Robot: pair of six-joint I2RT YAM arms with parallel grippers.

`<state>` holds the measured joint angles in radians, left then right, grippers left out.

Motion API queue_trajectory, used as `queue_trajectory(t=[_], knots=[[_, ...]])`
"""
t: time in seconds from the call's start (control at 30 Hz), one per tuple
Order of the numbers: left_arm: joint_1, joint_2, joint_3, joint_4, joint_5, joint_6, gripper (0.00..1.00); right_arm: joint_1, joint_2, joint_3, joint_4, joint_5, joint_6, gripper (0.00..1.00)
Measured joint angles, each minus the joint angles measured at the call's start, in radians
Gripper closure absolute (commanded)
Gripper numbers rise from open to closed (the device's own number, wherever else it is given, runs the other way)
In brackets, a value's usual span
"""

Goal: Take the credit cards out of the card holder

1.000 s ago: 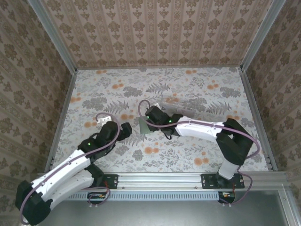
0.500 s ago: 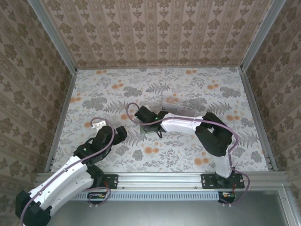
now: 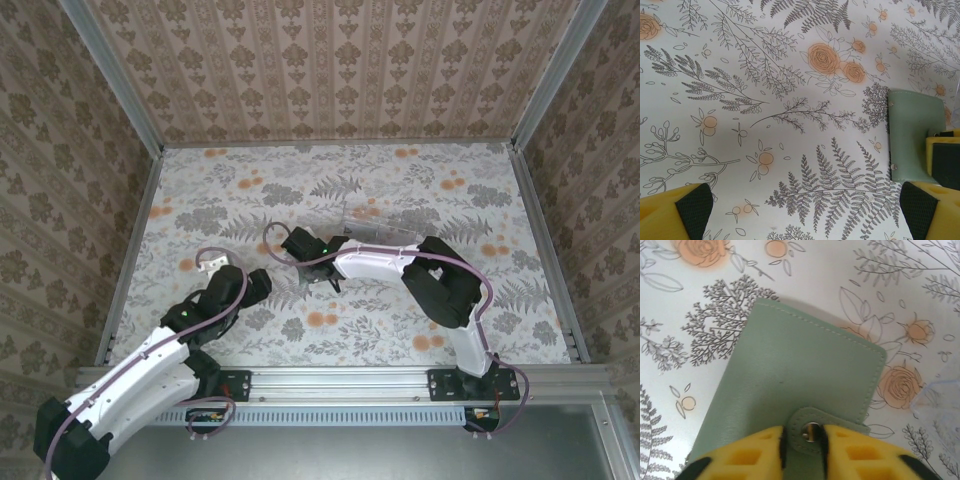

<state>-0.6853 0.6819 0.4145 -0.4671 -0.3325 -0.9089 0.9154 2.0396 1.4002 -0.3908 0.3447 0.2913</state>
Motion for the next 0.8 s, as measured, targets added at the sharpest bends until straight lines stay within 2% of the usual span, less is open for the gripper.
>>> queue_trajectory(t=[0.13, 0.2, 0.43, 0.53, 0.63, 0.8], knots=[[0.0, 0.0, 0.0, 0.0, 0.007, 0.0, 0.0, 0.0, 0.0, 0.001, -0.002, 0.0, -0.004, 0.91], [0.0, 0.0, 0.0, 0.0, 0.011, 0.0, 0.0, 0.0, -0.001, 0.002, 0.002, 0.0, -0.003, 1.0], [0.0, 0.0, 0.0, 0.003, 0.024, 0.0, 0.0, -0.001, -0.019, -0.005, 0.006, -0.038, 0.004, 1.0], [0.0, 0.0, 0.0, 0.006, 0.04, 0.001, 0.05, -0.001, -0.058, -0.032, 0.012, -0.082, 0.013, 1.0], [0.0, 0.0, 0.0, 0.026, 0.071, 0.0, 0.19, -0.001, -0.116, -0.073, 0.026, -0.14, 0.026, 1.0], [0.001, 0.003, -0.039, 0.149, 0.17, -0.037, 0.58, 0.005, -0.204, -0.135, 0.059, -0.232, 0.026, 1.0]])
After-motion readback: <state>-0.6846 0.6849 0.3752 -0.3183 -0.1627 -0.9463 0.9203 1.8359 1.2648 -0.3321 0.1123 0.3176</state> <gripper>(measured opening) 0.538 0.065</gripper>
